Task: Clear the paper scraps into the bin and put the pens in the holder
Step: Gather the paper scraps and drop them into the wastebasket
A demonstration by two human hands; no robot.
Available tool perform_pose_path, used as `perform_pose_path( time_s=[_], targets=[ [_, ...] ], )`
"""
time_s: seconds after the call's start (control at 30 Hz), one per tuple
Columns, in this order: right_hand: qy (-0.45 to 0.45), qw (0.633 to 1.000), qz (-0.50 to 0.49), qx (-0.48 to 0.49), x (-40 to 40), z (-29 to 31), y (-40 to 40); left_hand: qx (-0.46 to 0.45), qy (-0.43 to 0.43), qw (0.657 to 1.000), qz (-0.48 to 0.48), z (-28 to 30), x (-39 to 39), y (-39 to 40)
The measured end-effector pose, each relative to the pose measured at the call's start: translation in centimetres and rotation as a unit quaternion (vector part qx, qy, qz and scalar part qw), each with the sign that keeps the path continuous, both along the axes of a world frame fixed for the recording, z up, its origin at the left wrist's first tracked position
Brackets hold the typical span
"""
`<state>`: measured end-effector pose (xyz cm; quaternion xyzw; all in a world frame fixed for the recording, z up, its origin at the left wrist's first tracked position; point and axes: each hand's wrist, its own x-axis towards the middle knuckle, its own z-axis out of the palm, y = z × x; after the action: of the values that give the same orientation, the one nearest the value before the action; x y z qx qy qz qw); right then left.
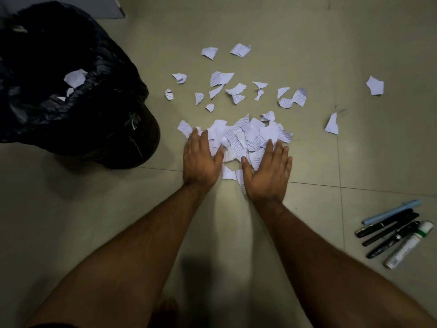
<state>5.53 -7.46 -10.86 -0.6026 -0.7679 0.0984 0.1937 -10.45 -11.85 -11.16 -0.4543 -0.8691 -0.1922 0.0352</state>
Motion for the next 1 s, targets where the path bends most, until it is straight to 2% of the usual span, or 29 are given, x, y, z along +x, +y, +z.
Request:
perform_pose_path(
  time_s=[0.1,0.17,0.3,0.37,0.47,0.53,0.6,0.67,0.77,0.87,0.93,1.0],
  targets=[
    [0.035,0.999,0.017,0.015,-0.2,0.4,0.7,-0.016,-0.015,0.995,0.097,0.6,-1.4,0.2],
    [0.035,0.999,0.004,0.018,-0.3,0.7,1.7,-0.054,-0.054,0.991,0.113,0.7,-2.2,0.9],
    [0.026,0.999,-0.023,-0.010,0.3,0.6,3.9,-0.011,-0.142,0.986,-0.082,1.2,-0.7,3.0],
    [0.024,0.999,-0.024,-0.018,0.3,0.4,4.5,0.049,-0.152,0.982,-0.102,1.6,-1.1,3.6],
    [0.017,1.000,-0.023,0.004,0.0,0.3,4.8,0.100,-0.069,0.991,-0.054,1.9,-3.1,5.0],
    [0.008,1.000,-0.019,0.002,-0.1,0.3,4.9,0.077,-0.015,0.996,-0.038,2.0,-4.1,6.6],
    [0.011,1.000,-0.010,-0.005,-0.5,0.3,5.4,0.050,0.008,0.998,0.029,2.0,-5.0,8.4],
    [0.017,1.000,-0.010,0.001,-1.3,0.4,6.2,0.025,0.011,0.995,0.100,2.0,-6.4,9.9],
    [-0.053,0.998,0.018,-0.029,-2.7,0.2,7.4,-0.037,-0.006,0.985,0.167,1.7,-9.0,11.9],
    [-0.087,0.995,0.033,-0.035,-2.4,0.2,7.4,-0.067,-0.069,0.969,0.226,1.4,-10.9,13.2],
    [-0.086,0.995,0.032,-0.040,-2.4,0.5,7.5,-0.075,-0.108,0.963,0.235,0.9,-11.7,13.8],
    [-0.097,0.994,0.033,-0.048,-2.7,0.7,7.5,-0.080,-0.094,0.973,0.193,0.4,-11.8,13.9]
  ],
)
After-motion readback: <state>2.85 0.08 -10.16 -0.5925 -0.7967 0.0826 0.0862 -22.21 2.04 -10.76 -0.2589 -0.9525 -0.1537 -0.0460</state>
